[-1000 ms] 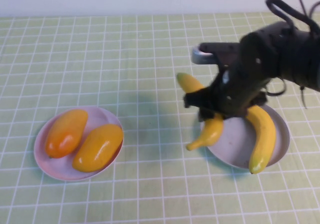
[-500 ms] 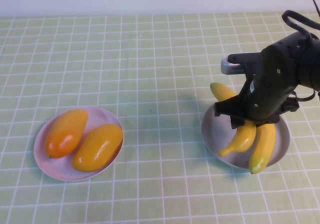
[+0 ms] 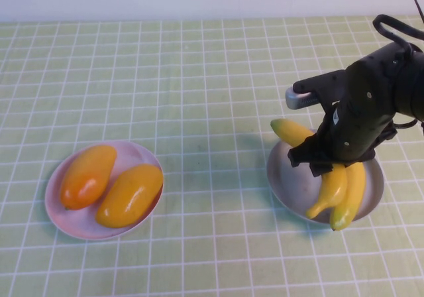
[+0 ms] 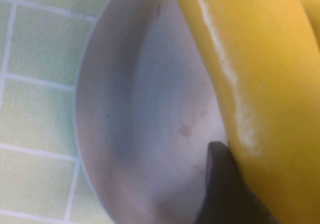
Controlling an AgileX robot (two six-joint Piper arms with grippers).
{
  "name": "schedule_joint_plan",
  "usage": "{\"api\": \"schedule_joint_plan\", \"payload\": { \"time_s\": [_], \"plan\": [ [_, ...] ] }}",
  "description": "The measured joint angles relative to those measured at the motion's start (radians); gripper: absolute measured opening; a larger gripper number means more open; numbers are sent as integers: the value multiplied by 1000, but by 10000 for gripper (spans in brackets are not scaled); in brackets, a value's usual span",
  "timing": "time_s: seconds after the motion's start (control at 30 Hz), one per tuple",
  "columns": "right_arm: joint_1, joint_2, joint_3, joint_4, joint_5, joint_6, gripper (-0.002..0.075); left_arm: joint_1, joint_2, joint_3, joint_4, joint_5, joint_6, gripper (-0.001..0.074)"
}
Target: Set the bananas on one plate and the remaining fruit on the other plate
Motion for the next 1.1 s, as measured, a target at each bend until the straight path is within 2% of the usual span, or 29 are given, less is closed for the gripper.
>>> {"api": "schedule_joint_plan", "payload": {
  "time_s": [0.3,0.5,0.73,0.83,0.9,1.0,1.1],
  "plan": [
    [0,43,0,36,2,-12,315,0,0,0,0,0,0,2],
    [0,44,0,37,21,-12,407,0,0,0,0,0,0,2],
    [0,-20,-2,37,39,-12,410,0,0,0,0,0,0,2],
    [12,-101,-2,37,58,-12,338,0,0,0,0,0,0,2],
    [27,-165,10,45,69,-14,254,0,0,0,0,0,0,2],
    [43,-277,52,59,98,-16,87,0,0,0,0,0,0,2],
    [49,-366,117,66,121,-18,13,0,0,0,0,0,0,2]
  ]
}}
